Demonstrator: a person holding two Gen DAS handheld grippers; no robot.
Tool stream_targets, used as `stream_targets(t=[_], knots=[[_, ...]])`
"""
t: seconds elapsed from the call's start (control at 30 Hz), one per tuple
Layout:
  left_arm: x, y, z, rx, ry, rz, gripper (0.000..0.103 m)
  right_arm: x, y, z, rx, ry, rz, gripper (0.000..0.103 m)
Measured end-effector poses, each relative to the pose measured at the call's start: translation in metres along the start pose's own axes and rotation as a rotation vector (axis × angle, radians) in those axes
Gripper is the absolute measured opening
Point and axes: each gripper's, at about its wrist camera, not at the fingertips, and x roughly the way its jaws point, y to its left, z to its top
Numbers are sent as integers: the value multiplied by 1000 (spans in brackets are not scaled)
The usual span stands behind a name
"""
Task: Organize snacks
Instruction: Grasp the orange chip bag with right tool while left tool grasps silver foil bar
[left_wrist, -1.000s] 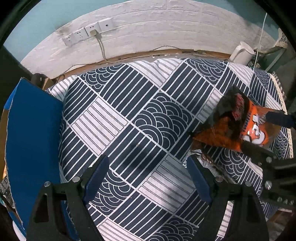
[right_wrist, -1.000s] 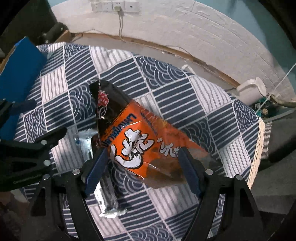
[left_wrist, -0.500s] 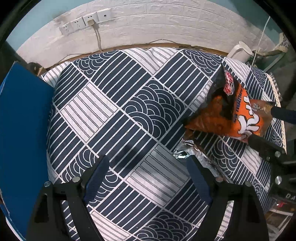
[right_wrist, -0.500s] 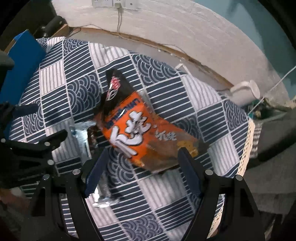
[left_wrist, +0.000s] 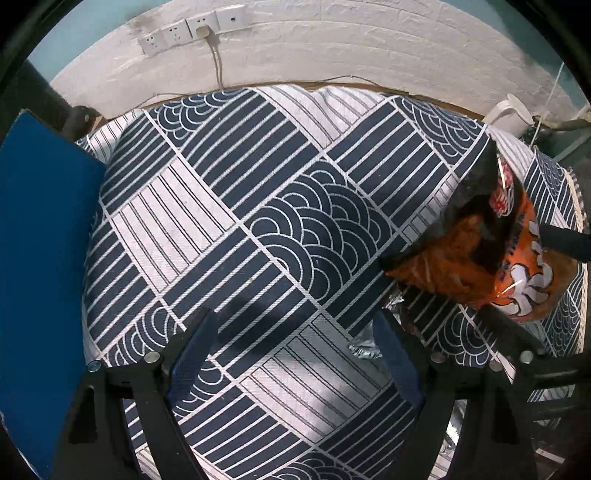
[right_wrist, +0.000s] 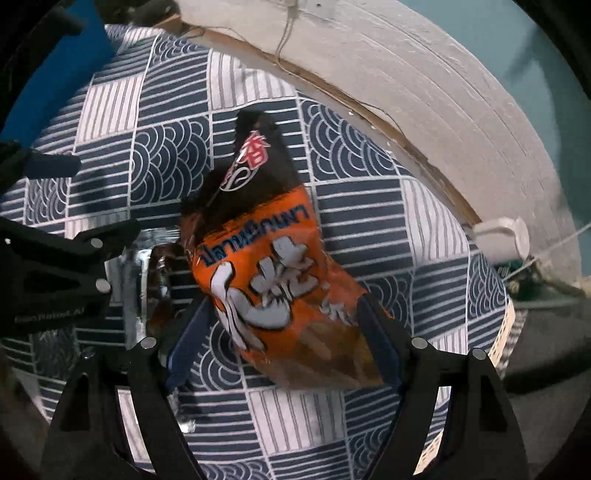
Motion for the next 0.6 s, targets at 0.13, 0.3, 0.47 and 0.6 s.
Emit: stream_targets(t=[0.13,0.3,0.47,0.6], knots=[[5,2,0,-37,33,-11,87,8,1,4,13,-9,-11,79],[6,2,-1,-62,39,-27,87,9,-1,-2,64,-4,-27,71],[0,1,-8,-82,38,-42,87,4,-7,-9,159,9,-50,53],[-8,1,-13,-112,31,-62,87,-1,-27,-22,305,21,1,49]])
